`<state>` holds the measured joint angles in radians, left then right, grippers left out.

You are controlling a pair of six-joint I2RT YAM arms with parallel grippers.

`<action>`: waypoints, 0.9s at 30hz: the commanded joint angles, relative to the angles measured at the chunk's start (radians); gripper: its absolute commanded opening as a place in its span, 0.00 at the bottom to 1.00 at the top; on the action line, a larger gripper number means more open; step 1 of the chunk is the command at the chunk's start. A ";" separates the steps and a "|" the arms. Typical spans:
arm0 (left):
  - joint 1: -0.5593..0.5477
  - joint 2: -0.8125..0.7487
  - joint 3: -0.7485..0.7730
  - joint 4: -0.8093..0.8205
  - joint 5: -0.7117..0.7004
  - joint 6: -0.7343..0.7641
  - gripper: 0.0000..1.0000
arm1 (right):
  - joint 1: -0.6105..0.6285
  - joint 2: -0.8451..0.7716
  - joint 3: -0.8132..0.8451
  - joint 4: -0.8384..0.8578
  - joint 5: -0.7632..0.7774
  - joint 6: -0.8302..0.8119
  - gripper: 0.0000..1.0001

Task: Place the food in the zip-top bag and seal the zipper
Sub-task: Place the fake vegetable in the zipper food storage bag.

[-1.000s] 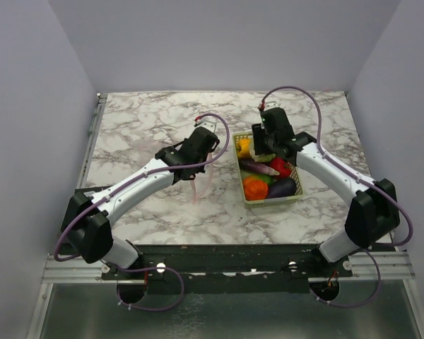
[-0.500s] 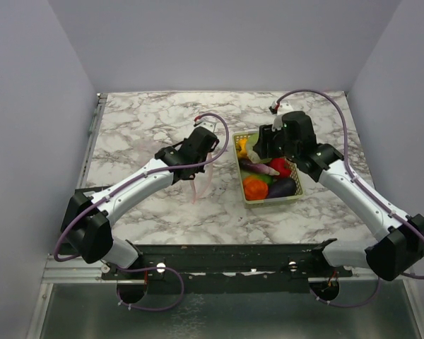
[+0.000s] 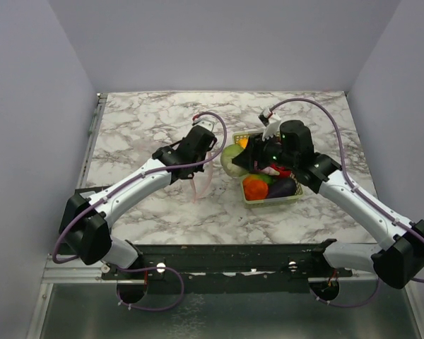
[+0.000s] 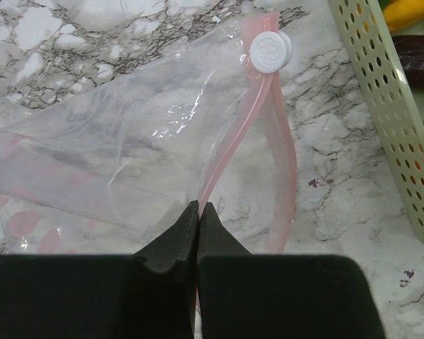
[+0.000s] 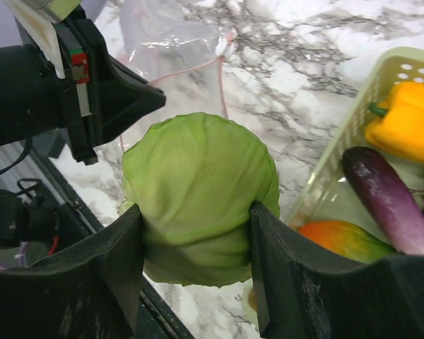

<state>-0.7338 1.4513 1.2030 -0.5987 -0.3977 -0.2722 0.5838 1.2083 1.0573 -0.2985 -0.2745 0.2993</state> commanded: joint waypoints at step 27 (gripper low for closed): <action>0.041 -0.156 -0.014 0.052 0.222 0.005 0.00 | 0.181 0.225 -0.062 0.354 0.072 0.199 0.45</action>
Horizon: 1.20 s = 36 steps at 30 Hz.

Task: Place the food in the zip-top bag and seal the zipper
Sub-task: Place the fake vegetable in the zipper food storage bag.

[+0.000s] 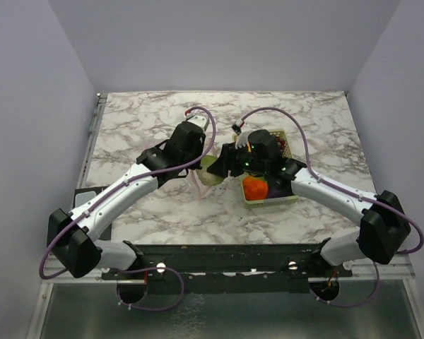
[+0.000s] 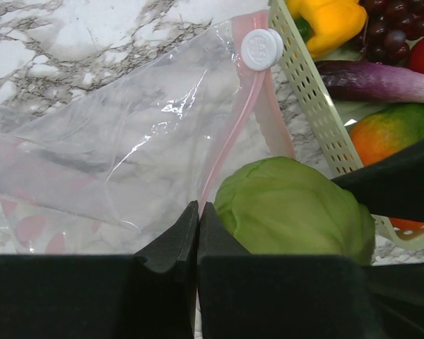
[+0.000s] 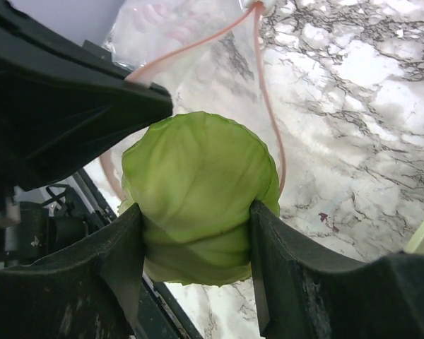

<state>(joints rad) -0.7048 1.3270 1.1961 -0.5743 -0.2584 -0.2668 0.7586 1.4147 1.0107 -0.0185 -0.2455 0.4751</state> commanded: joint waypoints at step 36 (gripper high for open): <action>0.109 -0.087 -0.042 0.112 0.291 -0.037 0.00 | 0.071 0.046 0.125 -0.032 0.337 0.143 0.83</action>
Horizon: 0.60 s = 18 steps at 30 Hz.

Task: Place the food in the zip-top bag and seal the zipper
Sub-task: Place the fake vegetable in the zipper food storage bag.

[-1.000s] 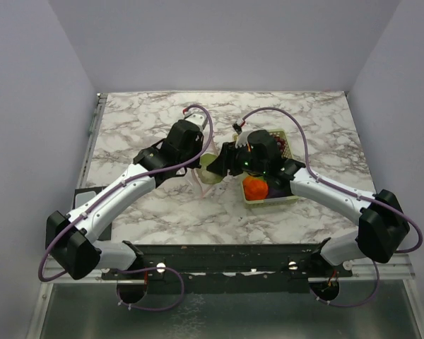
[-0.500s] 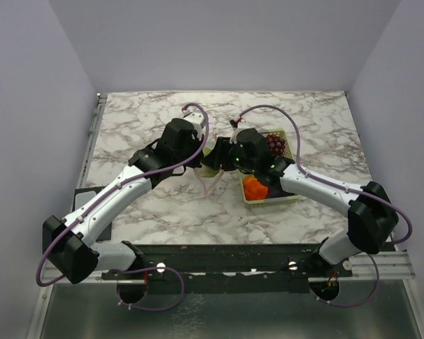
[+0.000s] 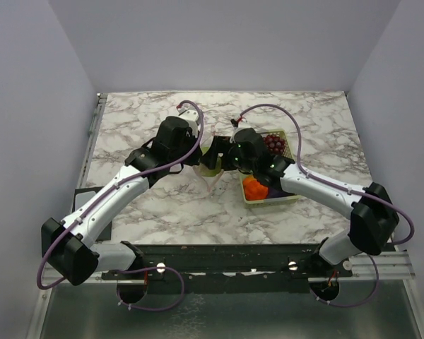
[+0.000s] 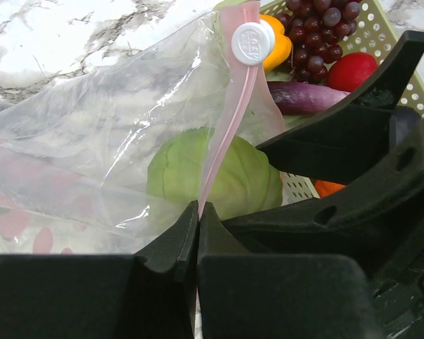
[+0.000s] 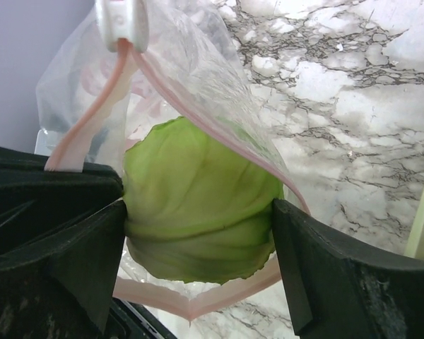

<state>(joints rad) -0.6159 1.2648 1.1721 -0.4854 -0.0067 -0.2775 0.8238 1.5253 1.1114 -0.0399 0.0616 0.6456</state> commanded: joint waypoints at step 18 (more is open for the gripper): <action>0.059 -0.035 -0.033 0.050 0.071 -0.049 0.00 | 0.006 -0.097 -0.005 -0.021 0.006 -0.036 0.84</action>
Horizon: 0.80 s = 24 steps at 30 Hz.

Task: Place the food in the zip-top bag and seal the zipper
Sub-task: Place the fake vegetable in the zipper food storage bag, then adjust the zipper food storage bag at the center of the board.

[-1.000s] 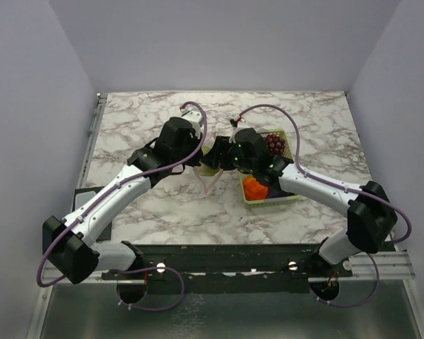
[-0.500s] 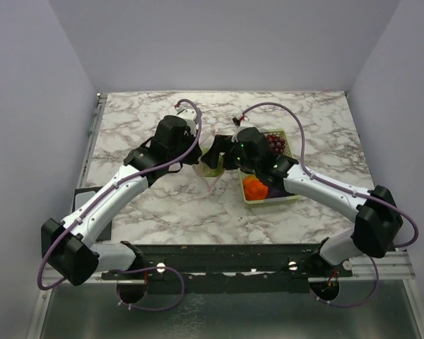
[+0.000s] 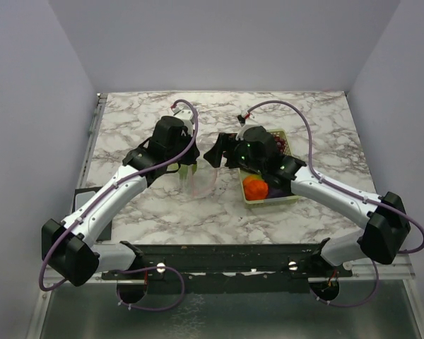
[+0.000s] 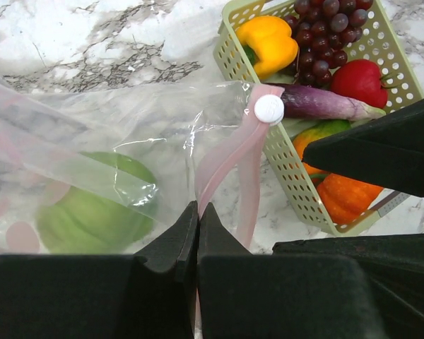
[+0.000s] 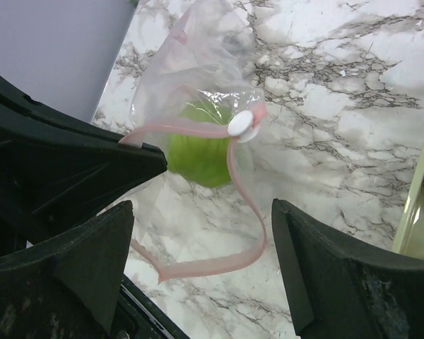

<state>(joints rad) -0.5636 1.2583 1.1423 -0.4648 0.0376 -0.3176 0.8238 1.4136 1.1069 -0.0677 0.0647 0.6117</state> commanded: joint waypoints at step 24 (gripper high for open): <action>0.019 -0.034 -0.006 0.034 0.024 -0.019 0.00 | 0.006 -0.005 -0.142 0.037 -0.038 0.102 0.75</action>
<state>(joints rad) -0.5499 1.2472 1.1419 -0.4526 0.0387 -0.3256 0.8238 1.3853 0.9768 -0.0738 0.0578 0.6743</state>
